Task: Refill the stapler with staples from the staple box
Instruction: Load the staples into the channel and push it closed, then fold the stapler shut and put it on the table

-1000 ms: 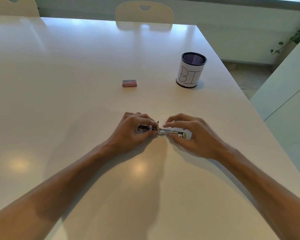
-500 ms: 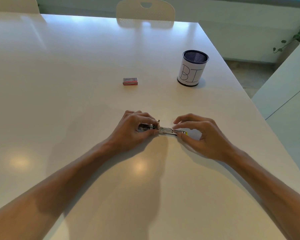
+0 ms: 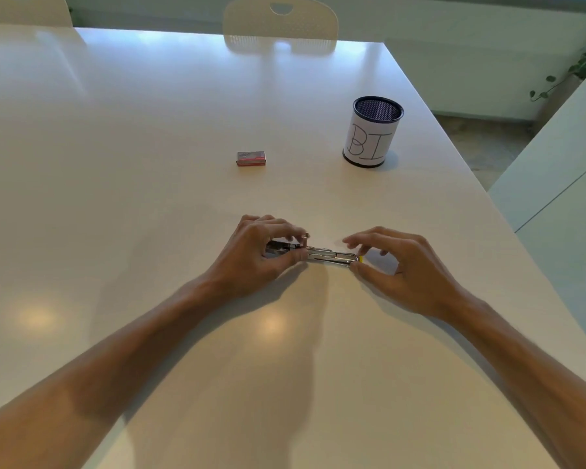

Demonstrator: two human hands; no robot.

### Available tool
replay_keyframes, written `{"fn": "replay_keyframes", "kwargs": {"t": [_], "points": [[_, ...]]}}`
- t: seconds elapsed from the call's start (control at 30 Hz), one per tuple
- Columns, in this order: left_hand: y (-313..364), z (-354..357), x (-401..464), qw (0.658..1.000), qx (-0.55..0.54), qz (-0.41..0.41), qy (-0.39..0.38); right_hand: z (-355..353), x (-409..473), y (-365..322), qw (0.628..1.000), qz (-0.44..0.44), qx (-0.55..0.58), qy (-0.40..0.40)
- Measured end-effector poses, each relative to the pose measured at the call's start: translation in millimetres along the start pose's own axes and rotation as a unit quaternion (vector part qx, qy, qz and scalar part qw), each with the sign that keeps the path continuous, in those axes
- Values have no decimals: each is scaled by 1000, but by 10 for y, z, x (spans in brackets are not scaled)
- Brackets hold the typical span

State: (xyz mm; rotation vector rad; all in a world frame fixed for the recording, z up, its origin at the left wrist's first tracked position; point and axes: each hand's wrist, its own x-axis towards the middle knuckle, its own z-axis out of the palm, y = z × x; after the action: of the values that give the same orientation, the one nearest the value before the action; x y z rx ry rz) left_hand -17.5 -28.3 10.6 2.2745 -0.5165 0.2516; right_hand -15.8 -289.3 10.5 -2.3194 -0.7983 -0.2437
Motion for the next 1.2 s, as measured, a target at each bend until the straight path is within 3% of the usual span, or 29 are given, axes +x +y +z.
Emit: {"fn": "replay_keyframes", "kwargs": {"t": [0.27,0.6,0.93,1.2], "points": [[83,33,52,998,-49,18,29,36,23,42,997,57,52,23],[91,178,101,984,50,146,-92,10,43,50,997,55,57,20],[50,-66,47,984,118,83,-101,26,41,77,998,41,52,11],[-111,-314,26,973,185,98,-99,53,42,114,997,49,23,-47]]}}
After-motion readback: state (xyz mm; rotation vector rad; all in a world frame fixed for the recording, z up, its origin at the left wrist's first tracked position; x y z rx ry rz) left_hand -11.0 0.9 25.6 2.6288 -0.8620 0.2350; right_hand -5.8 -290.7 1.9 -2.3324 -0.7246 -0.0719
